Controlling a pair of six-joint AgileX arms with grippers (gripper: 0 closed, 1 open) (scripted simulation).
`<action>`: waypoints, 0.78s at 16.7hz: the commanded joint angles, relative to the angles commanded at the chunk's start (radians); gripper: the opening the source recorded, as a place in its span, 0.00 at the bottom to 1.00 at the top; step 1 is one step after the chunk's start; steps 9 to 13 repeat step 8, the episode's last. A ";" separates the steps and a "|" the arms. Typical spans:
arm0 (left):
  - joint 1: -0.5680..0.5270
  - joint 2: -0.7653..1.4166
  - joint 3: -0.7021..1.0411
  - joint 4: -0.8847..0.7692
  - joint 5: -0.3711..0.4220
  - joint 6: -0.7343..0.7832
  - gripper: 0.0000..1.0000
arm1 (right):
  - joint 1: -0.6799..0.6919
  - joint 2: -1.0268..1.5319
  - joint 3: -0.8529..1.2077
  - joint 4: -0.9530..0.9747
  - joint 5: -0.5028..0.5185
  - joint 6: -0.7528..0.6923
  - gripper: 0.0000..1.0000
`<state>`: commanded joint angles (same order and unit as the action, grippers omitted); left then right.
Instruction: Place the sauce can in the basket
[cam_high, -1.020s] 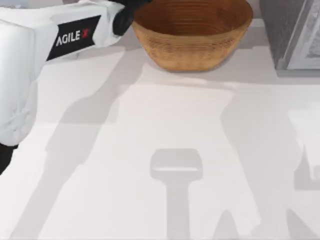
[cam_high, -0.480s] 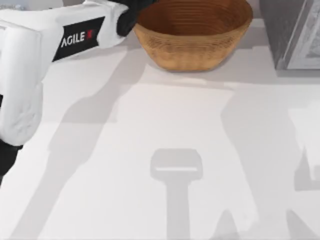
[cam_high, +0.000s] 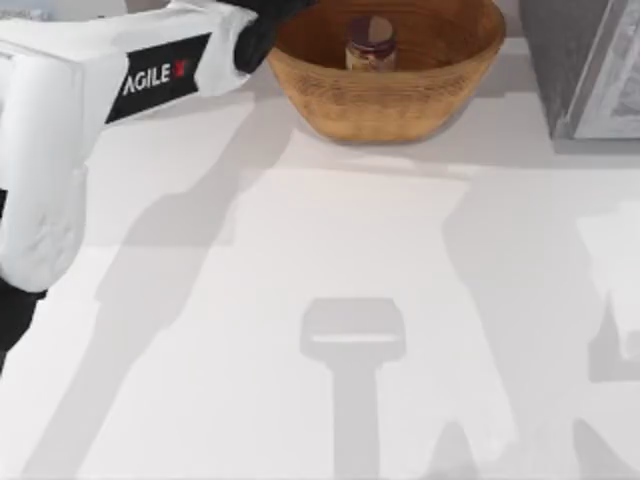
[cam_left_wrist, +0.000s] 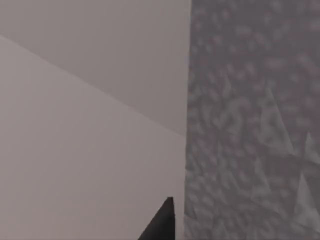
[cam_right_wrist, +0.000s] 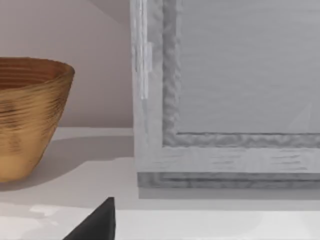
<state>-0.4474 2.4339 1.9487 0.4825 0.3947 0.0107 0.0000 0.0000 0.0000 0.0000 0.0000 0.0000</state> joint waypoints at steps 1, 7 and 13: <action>0.000 0.000 0.000 0.000 0.000 0.000 0.90 | 0.000 0.000 0.000 0.000 0.000 0.000 1.00; 0.000 0.000 0.000 0.000 0.000 0.000 1.00 | 0.000 0.000 0.000 0.000 0.000 0.000 1.00; 0.000 0.000 0.000 0.000 0.000 0.000 1.00 | 0.000 0.000 0.000 0.000 0.000 0.000 1.00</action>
